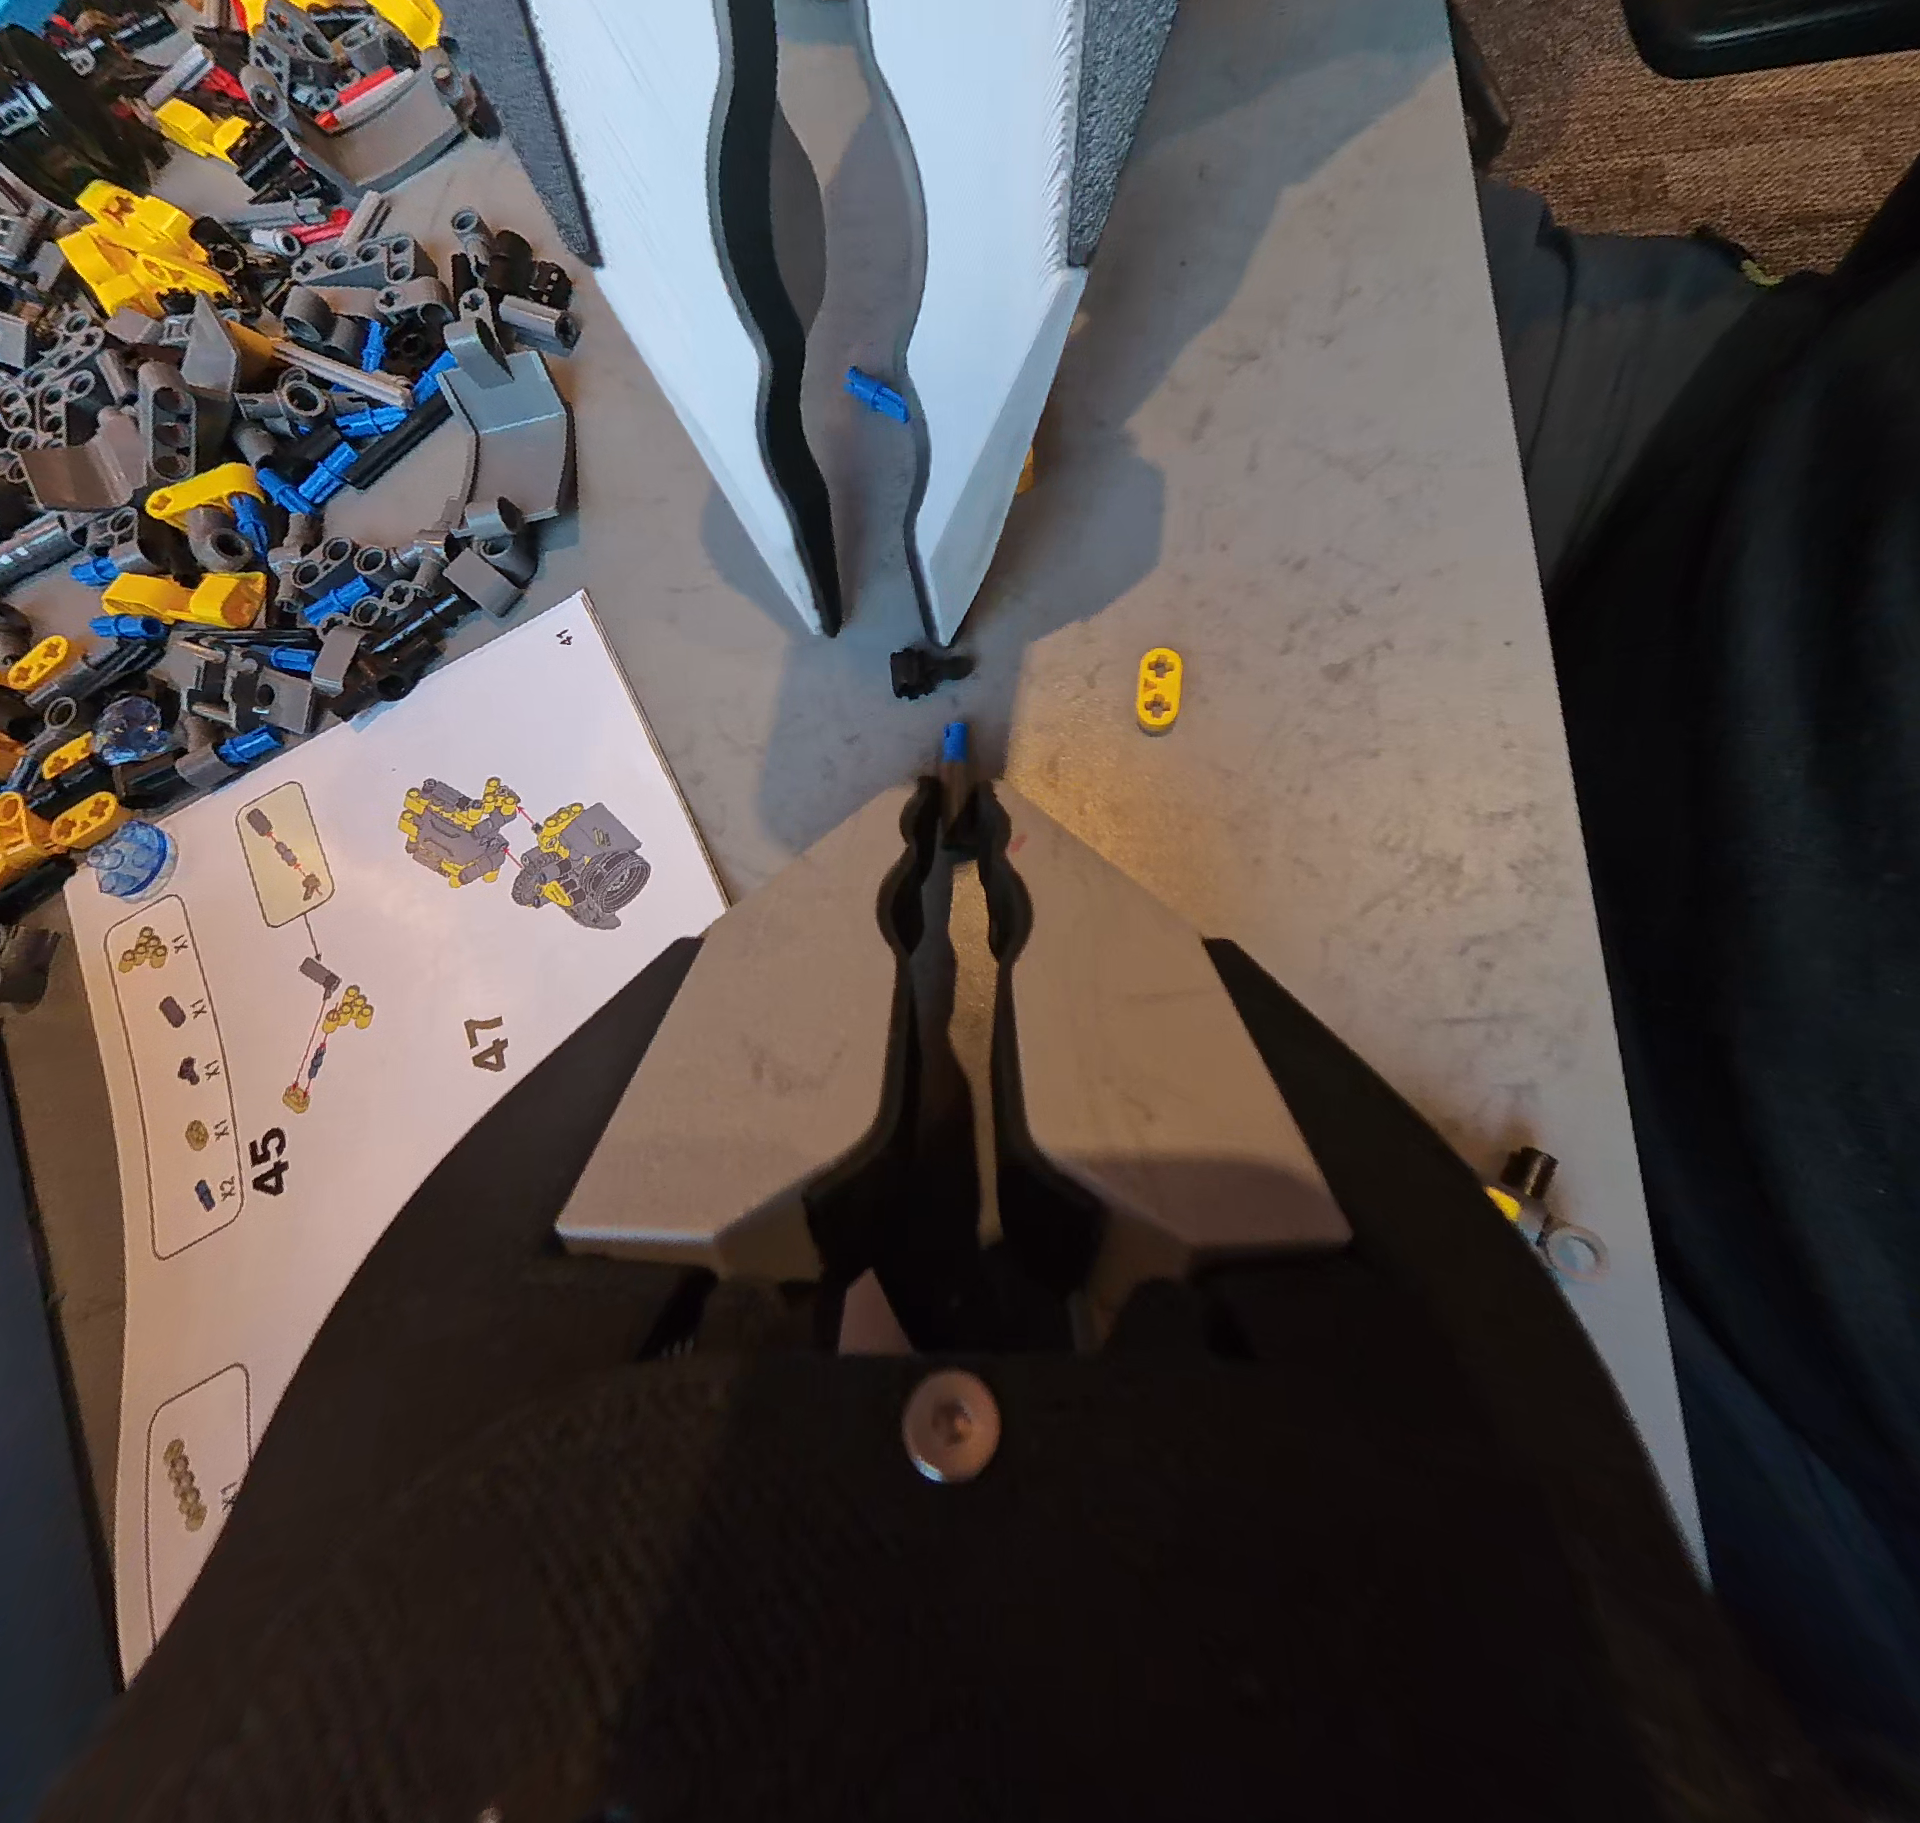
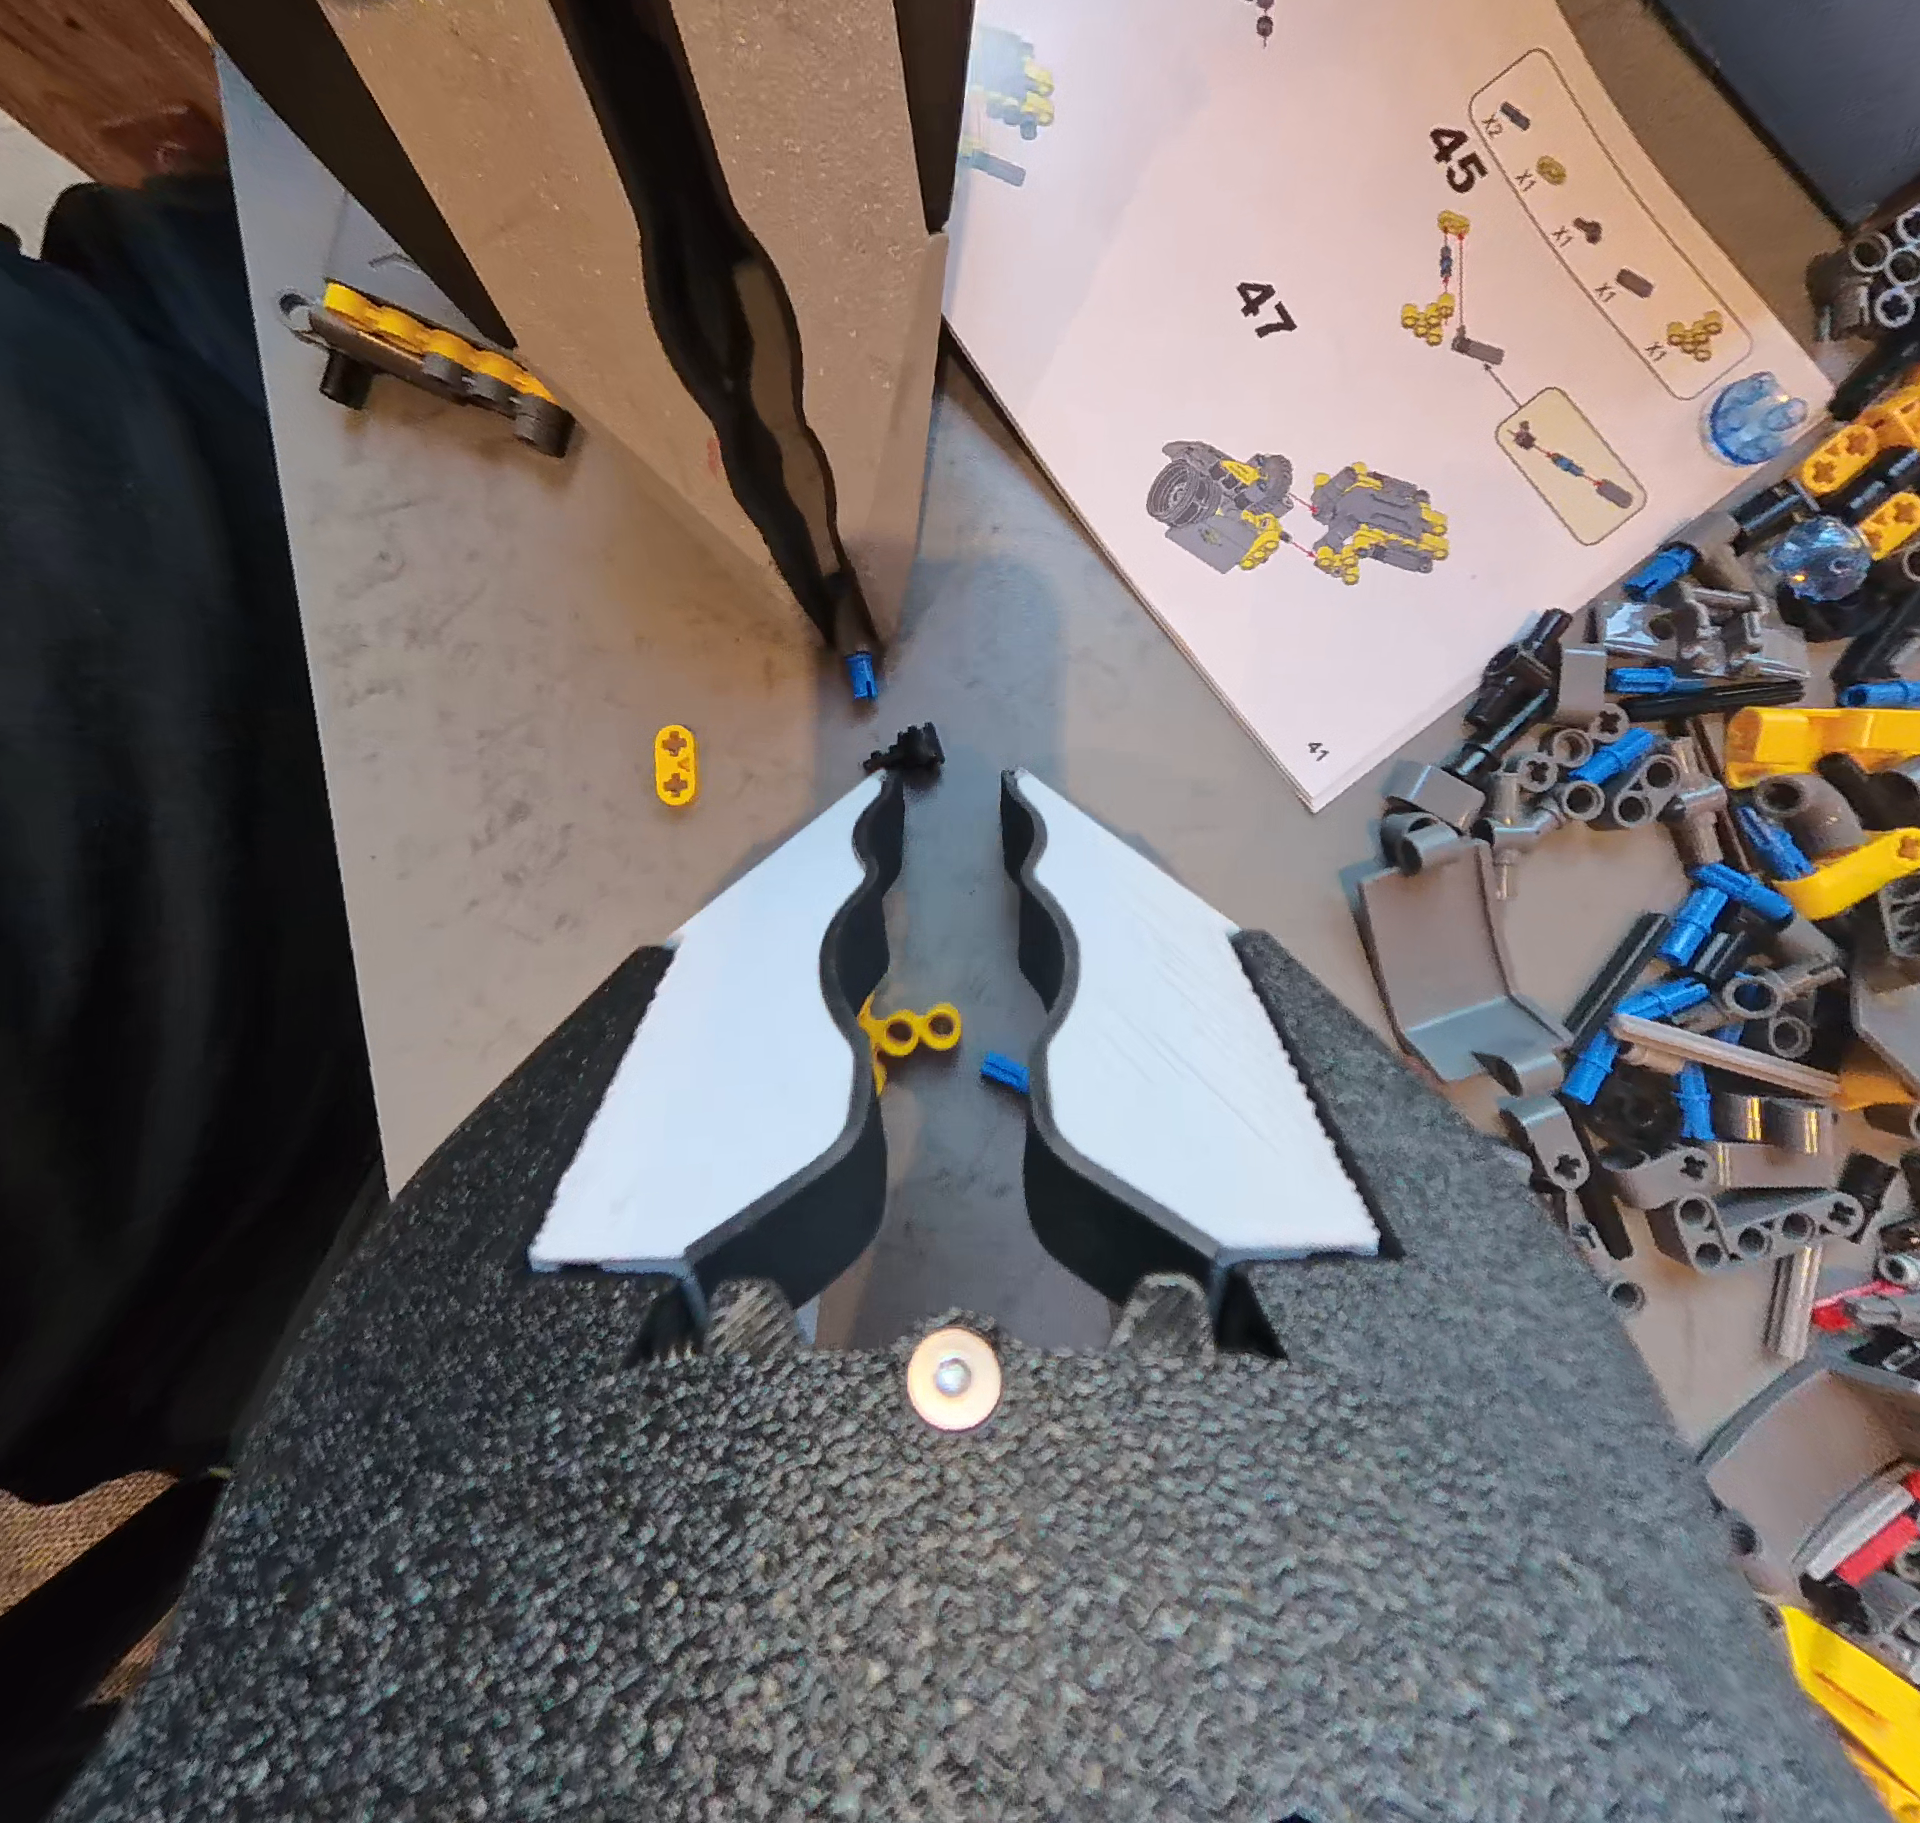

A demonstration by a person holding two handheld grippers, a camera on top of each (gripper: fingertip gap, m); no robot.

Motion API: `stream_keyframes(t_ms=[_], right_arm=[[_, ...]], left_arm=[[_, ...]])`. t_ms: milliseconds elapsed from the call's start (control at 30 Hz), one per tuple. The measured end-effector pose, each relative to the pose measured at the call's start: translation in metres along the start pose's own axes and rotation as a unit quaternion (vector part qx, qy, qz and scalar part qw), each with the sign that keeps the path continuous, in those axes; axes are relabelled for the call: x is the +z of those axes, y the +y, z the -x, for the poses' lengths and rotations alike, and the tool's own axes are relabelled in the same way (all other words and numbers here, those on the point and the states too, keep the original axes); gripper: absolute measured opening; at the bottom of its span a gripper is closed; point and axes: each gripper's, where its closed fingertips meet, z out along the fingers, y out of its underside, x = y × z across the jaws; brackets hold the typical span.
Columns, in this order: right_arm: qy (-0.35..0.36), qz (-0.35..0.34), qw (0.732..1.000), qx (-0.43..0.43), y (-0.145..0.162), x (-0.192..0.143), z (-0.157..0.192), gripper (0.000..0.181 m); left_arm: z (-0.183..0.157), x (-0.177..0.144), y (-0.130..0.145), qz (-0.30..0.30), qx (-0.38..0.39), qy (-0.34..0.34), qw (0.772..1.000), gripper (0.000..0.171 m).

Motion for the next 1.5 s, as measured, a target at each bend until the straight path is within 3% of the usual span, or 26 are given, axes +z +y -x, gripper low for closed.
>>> stream_keyframes(t_ms=[1500], right_arm=[[-0.019,-0.006,1.000,0.003,0.0032,-0.0022,0.0049,0.012]], left_arm=[[0.0015,-0.0004,0.0000,0.001,-0.002,-0.005,1.000,0.004]])
